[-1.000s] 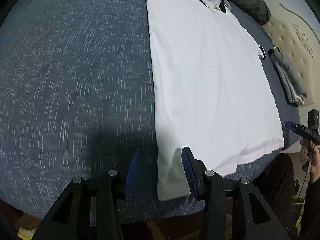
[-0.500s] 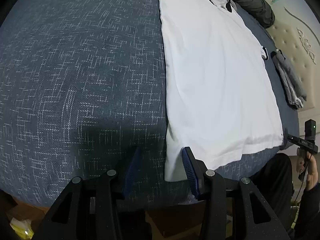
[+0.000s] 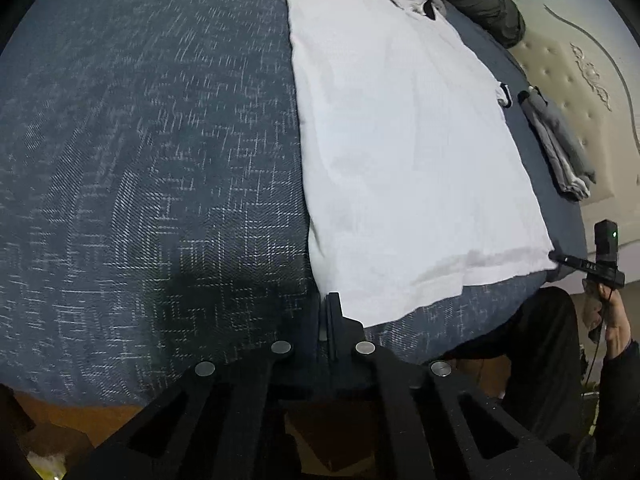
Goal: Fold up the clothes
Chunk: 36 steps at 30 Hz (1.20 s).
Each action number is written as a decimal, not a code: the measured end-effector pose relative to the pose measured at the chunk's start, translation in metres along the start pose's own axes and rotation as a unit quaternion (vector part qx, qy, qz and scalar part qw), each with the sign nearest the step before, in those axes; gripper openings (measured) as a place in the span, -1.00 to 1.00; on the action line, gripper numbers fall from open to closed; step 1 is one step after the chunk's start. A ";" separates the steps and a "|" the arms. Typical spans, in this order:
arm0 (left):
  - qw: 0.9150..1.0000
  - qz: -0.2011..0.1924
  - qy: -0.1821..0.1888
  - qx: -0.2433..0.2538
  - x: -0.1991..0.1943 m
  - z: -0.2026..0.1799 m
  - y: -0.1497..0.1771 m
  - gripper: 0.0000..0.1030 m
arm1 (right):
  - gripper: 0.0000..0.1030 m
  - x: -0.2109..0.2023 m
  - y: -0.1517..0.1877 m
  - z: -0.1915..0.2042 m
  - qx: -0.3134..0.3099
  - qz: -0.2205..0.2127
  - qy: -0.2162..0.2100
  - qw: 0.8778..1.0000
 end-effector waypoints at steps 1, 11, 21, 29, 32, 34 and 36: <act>1.000 -0.006 -0.001 0.005 -0.006 0.000 0.000 -0.95 | -0.91 -0.006 -0.001 0.002 -0.003 -0.008 -0.002 1.000; 0.999 -0.029 0.001 0.032 -0.036 0.004 -0.009 -0.95 | -0.92 -0.030 0.005 0.015 -0.045 -0.012 0.012 0.999; 1.000 -0.005 -0.003 0.015 -0.018 0.013 -0.003 -0.95 | -0.92 0.000 0.016 -0.011 -0.028 0.005 0.032 0.999; 1.000 0.007 -0.018 0.021 -0.003 0.006 -0.006 -0.94 | -0.78 0.008 0.013 -0.009 -0.028 0.007 0.039 0.999; 0.999 0.015 -0.023 0.019 -0.003 0.006 -0.008 -0.89 | -0.64 0.003 0.010 -0.007 -0.022 0.004 0.041 0.999; 0.999 0.016 -0.029 0.021 -0.008 0.009 -0.010 -0.83 | -0.62 -0.007 0.006 -0.006 -0.021 -0.003 0.037 0.999; 0.999 0.003 -0.039 0.019 -0.020 0.014 -0.020 -0.60 | -0.57 -0.019 -0.004 -0.007 -0.017 -0.018 0.033 0.999</act>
Point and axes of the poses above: each gripper's, at about its wrist camera, not at the fingertips, and x roughly the way its jaws point, z to its left, y to its underside, the point moved 9 cm from there along x, roughly the way its jaws point, and after that the axes turned 9 degrees about -y, right-handed, at the moved point
